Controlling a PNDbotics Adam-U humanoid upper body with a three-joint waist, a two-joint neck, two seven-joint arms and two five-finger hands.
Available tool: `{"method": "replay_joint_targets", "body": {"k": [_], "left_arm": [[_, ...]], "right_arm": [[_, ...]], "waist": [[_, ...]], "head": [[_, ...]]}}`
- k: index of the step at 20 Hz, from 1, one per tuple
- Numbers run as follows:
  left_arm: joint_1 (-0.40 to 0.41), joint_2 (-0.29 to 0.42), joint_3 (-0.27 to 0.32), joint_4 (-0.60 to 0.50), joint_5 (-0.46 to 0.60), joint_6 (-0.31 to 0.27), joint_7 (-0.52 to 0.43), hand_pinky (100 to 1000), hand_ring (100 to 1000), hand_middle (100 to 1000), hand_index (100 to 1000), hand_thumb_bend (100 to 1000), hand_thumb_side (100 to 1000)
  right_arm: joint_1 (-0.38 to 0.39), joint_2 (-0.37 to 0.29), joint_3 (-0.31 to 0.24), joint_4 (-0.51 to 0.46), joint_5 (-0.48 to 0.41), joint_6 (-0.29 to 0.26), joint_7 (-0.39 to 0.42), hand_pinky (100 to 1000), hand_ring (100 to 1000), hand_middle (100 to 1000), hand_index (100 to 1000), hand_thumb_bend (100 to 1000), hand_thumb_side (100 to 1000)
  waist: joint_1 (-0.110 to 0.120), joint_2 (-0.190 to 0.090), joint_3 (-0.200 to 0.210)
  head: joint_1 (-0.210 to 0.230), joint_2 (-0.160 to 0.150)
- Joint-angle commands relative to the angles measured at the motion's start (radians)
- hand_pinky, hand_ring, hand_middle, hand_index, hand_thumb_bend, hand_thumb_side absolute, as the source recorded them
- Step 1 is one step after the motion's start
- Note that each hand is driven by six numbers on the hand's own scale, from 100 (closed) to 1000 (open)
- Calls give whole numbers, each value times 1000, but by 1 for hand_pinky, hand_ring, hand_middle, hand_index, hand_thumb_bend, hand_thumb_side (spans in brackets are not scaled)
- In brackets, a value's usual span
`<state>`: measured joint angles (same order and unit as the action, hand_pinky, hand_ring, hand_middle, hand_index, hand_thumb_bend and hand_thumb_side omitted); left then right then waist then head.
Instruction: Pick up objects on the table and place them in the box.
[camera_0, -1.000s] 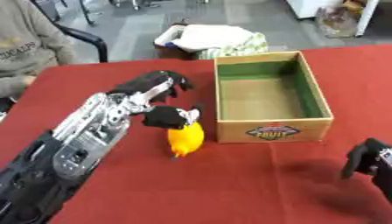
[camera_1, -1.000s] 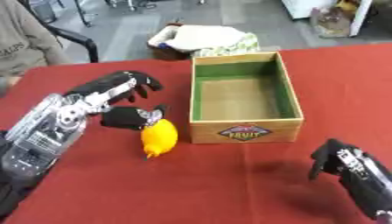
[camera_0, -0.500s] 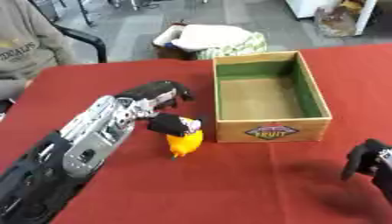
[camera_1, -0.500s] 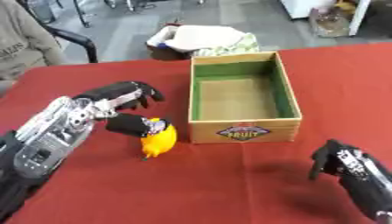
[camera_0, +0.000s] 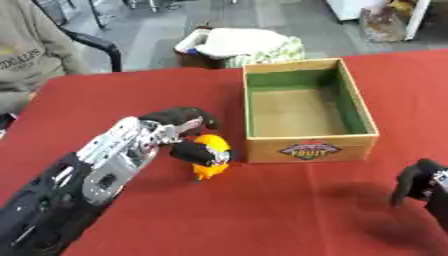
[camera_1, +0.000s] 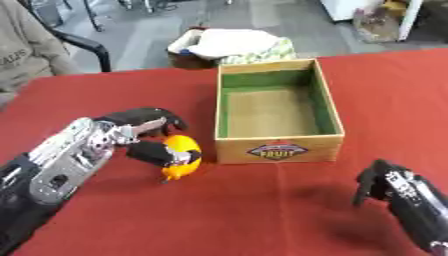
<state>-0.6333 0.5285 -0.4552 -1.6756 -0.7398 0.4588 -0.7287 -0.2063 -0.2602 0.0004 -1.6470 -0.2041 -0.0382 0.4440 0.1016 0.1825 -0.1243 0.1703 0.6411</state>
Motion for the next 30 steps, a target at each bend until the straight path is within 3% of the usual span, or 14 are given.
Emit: {"method": "replay_joint_targets", "body": {"k": [1, 11, 17, 20, 23, 25, 26, 30], "left_arm": [[-18, 14, 1, 14, -41, 6, -32, 770, 809, 838, 897, 454, 733], [-19, -1, -1, 80, -153, -33, -66, 774, 810, 835, 899, 503, 668], [-20, -8, 0, 104, -194, -52, -61, 762, 787, 812, 892, 501, 575], [-21, -13, -2, 113, -209, -55, -42, 750, 766, 791, 881, 490, 456], [-23, -17, -3, 119, -222, -56, -10, 723, 732, 754, 848, 379, 403], [-24, -18, -1, 118, -226, -53, 22, 674, 668, 691, 792, 137, 315], [-25, -19, 2, 115, -227, -48, 40, 659, 647, 669, 775, 100, 290], [-27, -19, 25, 78, -218, -5, 111, 559, 521, 531, 661, 100, 253]], "right_arm": [[-10, -19, -4, -20, 2, 0, 0, 427, 410, 384, 554, 100, 742], [-10, -19, -4, -20, 2, -1, 0, 427, 411, 384, 554, 100, 742], [-10, -19, -4, -19, 3, -1, 0, 427, 411, 383, 554, 100, 742], [-10, -19, -4, -19, 3, -1, 0, 427, 411, 383, 554, 100, 742], [-10, -19, -4, -19, 4, -1, 0, 427, 411, 383, 554, 100, 742], [-10, -19, -4, -19, 4, -1, 0, 427, 412, 383, 554, 100, 742], [-10, -19, -4, -19, 4, -1, -1, 427, 412, 383, 554, 100, 742], [-9, -19, -3, -19, 5, 0, 0, 427, 412, 383, 554, 100, 743]], "waist": [[-4, -14, -1], [-4, -14, -1], [-5, -14, -1], [-5, -14, -2], [-4, -14, -3], [-4, -14, -3], [-4, -14, -3], [-4, -14, -1]], "head": [[1, 4], [-1, 6], [-1, 6], [-1, 7], [-1, 8], [-2, 8], [-2, 8], [-4, 7]]}}
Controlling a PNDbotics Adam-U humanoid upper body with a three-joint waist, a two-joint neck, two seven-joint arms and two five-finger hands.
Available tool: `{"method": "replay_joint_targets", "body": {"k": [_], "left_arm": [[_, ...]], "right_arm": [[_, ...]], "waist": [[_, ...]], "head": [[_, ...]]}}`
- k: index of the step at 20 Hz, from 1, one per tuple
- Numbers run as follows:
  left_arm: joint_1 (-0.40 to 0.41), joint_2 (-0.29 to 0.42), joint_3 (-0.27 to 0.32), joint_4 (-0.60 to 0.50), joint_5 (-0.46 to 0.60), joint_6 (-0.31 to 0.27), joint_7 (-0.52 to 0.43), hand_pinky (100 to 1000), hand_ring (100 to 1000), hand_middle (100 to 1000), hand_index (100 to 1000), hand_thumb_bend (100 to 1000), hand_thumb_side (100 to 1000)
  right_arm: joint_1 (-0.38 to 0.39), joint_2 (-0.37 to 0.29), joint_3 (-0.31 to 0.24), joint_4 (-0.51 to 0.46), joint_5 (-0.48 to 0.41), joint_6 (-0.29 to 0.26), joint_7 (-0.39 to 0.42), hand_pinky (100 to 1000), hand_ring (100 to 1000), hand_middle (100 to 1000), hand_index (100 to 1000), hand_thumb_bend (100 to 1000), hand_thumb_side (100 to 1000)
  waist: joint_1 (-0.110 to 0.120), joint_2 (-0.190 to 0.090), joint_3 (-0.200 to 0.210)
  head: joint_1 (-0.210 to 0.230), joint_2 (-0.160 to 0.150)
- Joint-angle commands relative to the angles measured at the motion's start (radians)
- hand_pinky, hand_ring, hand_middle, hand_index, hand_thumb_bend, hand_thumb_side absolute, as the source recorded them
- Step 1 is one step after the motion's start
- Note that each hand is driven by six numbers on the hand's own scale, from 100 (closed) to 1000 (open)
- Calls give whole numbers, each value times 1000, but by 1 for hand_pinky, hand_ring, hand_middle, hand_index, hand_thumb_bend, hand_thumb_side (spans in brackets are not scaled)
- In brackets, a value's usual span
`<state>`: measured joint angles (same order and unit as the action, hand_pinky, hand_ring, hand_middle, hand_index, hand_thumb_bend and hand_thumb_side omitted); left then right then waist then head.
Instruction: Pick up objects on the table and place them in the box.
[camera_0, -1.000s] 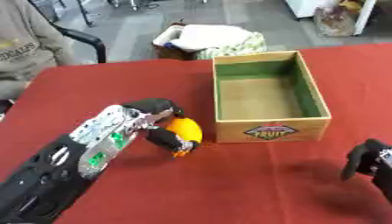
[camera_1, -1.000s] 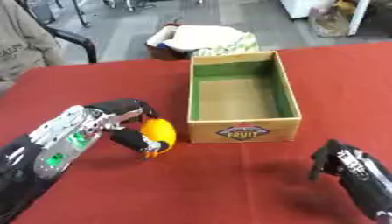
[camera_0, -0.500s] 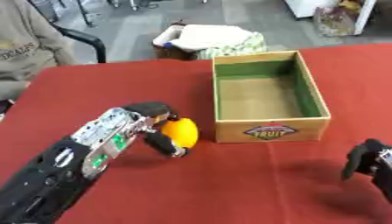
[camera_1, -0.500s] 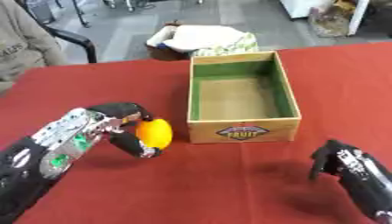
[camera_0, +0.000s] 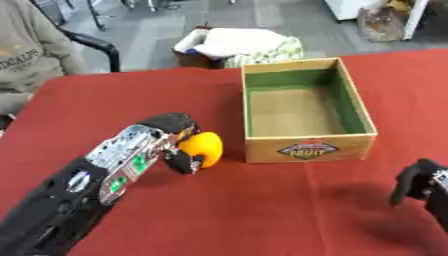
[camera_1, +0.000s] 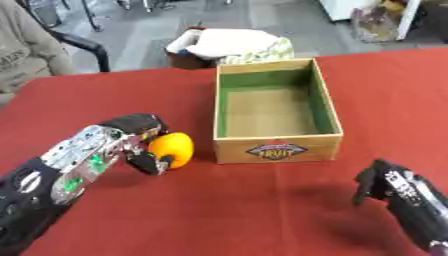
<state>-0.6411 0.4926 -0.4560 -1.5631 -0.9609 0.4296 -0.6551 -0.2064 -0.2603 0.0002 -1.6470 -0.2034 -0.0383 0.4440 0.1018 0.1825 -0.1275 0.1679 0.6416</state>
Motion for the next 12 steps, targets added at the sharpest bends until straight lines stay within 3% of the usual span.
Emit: {"method": "replay_joint_targets", "body": {"k": [1, 7, 12], "left_arm": [[-19, 18, 30, -45, 7, 37, 55, 540, 500, 507, 638, 100, 251], [-15, 19, 31, -40, 90, 84, 270, 475, 395, 393, 528, 100, 244], [-32, 27, 65, -84, 133, 110, 364, 445, 332, 324, 468, 100, 248]], "right_arm": [[-9, -19, -3, -19, 5, 0, 0, 427, 412, 383, 554, 100, 743], [-9, -18, -3, -19, 6, 0, 0, 427, 412, 383, 554, 100, 742], [-8, -18, -3, -18, 6, 0, -1, 427, 412, 383, 554, 100, 742]], "waist": [[-4, -14, 3], [-4, -15, 2], [-3, -16, 2]], "head": [[-2, 6], [-5, 3], [-12, 1]]}}
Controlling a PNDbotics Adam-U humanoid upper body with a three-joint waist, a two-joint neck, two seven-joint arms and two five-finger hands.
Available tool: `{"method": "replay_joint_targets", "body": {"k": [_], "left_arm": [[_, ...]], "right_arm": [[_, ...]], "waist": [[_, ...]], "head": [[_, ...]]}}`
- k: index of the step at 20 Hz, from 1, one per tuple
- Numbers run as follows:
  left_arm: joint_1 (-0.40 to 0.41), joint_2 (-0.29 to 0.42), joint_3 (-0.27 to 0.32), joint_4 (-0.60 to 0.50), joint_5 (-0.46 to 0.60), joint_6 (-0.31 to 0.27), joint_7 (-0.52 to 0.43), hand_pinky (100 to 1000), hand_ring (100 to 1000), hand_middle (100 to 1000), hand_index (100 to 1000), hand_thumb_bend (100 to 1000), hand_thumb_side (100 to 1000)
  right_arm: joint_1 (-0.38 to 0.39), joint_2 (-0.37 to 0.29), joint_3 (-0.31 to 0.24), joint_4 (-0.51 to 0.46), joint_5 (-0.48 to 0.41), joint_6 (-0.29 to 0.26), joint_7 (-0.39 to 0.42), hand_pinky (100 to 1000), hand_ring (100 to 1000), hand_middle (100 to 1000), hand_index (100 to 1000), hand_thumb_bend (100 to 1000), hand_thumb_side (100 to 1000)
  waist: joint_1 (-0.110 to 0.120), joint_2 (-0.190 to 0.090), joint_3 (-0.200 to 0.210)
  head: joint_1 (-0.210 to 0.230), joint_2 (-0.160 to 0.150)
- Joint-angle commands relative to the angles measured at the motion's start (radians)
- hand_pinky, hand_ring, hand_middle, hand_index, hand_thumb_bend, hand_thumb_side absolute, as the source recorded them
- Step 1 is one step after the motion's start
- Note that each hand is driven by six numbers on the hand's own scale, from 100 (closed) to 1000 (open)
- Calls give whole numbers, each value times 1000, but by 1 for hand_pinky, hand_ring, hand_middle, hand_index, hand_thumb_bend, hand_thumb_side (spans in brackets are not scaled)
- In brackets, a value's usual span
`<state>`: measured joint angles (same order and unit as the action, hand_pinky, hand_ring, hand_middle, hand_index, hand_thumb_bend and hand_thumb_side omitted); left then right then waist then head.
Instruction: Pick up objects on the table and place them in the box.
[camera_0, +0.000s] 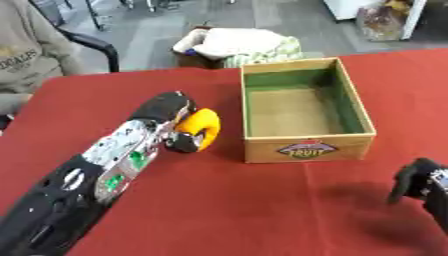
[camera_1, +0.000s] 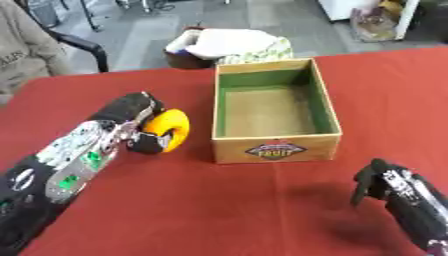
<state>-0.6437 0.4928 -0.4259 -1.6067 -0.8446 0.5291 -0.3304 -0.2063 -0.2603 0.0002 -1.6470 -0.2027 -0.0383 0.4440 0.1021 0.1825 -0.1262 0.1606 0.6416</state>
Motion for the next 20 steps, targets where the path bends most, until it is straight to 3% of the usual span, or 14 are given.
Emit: {"method": "replay_joint_targets", "body": {"k": [1, 6, 10, 20], "left_arm": [[-38, 30, 46, -57, 18, 15, 49, 443, 327, 319, 463, 100, 249], [-103, 27, 89, -115, 5, 27, 66, 439, 317, 309, 453, 100, 261], [-175, -12, 85, -105, -22, 16, 57, 441, 319, 310, 454, 100, 265], [-333, -193, 53, 111, -152, -33, 77, 452, 327, 319, 462, 100, 267]], "right_arm": [[-8, -18, -3, -18, 5, 0, -1, 427, 412, 383, 554, 100, 742], [-6, -18, -3, -18, 5, 1, -1, 427, 413, 383, 555, 100, 742], [-6, -17, -2, -17, 5, 1, 1, 427, 413, 382, 554, 100, 743], [-19, -11, 5, -19, 2, 2, 7, 428, 413, 382, 555, 100, 743]], "waist": [[-4, -17, 1], [-4, -20, 2], [-5, -19, -2], [-5, -12, -31]], "head": [[-6, 1], [-7, -5], [0, -9], [18, -24]]}}
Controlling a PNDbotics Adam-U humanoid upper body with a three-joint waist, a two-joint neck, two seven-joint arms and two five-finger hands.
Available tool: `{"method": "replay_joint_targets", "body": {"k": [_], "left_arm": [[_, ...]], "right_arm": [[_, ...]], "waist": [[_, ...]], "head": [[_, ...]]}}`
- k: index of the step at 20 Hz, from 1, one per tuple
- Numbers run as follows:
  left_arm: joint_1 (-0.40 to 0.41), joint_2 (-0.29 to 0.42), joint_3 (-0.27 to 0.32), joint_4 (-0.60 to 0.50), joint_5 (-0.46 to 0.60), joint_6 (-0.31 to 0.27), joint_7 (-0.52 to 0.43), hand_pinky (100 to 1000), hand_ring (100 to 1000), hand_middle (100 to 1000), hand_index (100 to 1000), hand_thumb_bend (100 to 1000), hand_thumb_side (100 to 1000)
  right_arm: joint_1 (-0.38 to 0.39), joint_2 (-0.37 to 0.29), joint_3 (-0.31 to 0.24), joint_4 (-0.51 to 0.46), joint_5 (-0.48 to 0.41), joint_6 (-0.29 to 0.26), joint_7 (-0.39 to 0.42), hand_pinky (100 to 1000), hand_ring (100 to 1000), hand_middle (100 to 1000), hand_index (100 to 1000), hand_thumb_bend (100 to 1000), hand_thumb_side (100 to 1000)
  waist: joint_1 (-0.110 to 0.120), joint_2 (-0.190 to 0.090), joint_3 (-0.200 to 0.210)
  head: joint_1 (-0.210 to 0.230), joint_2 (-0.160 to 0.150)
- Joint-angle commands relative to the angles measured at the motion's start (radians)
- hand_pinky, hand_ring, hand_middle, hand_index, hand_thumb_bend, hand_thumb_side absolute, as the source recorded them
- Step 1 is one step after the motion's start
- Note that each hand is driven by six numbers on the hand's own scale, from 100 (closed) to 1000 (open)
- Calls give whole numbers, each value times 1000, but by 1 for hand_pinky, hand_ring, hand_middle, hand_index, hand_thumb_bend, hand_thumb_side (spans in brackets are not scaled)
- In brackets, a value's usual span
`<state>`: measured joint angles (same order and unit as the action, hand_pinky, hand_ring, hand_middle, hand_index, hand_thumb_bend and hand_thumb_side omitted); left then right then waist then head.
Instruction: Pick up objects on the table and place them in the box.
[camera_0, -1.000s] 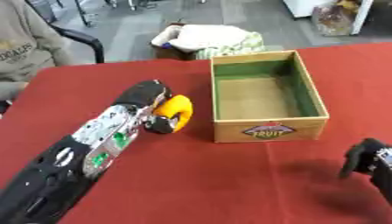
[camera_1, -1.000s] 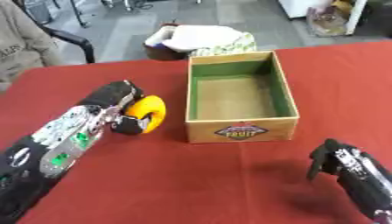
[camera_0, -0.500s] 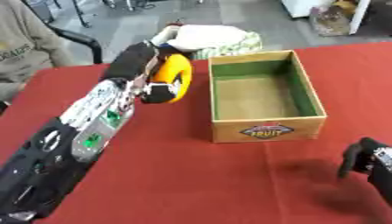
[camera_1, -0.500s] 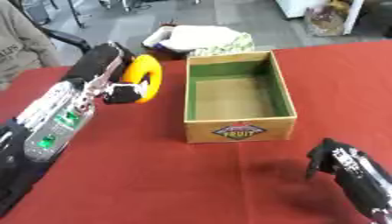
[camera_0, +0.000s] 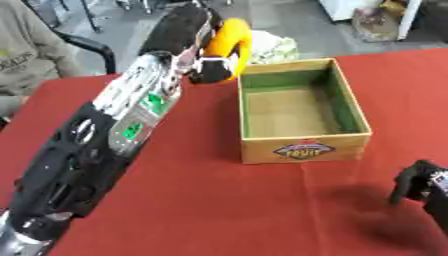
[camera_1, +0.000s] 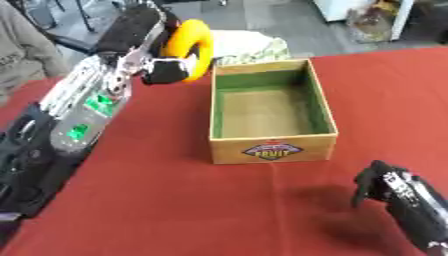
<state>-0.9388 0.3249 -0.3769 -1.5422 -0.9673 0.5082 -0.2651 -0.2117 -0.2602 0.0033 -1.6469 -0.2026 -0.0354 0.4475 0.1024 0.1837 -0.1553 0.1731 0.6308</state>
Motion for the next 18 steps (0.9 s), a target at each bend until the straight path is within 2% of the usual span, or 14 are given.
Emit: {"method": "replay_joint_targets", "body": {"k": [1, 7, 13, 16, 17, 18], "left_arm": [[-49, -40, 4, 72, -35, -19, 18, 458, 331, 324, 468, 100, 267], [-104, -137, 18, 256, -57, -60, 89, 475, 341, 334, 479, 100, 261], [-119, -215, 46, 405, -81, -91, 185, 498, 372, 367, 509, 100, 256], [-117, -239, 46, 454, -96, -104, 200, 551, 469, 473, 600, 100, 246], [-115, -245, 46, 467, -104, -107, 198, 574, 513, 523, 645, 100, 196], [-113, -251, 46, 479, -113, -108, 193, 584, 534, 549, 667, 100, 244]], "right_arm": [[-15, -11, 2, -19, 1, -1, 4, 428, 413, 382, 555, 100, 743], [-27, -8, 12, -21, -2, 0, 14, 428, 414, 382, 554, 100, 745], [-42, -2, 20, -23, -4, 3, 23, 428, 415, 382, 555, 100, 747], [-46, 1, 22, -23, -6, 5, 25, 428, 415, 383, 555, 100, 747], [-47, 1, 22, -23, -7, 6, 26, 428, 415, 383, 555, 100, 747], [-47, 2, 23, -23, -7, 6, 27, 428, 415, 383, 555, 100, 747]], "waist": [[-6, -12, -4], [-6, -1, -24], [-5, 12, -45], [-4, 13, -51], [-4, 13, -52], [-4, 13, -53]], "head": [[7, -14], [26, -24], [42, -34], [46, -36], [48, -37], [49, -38]]}}
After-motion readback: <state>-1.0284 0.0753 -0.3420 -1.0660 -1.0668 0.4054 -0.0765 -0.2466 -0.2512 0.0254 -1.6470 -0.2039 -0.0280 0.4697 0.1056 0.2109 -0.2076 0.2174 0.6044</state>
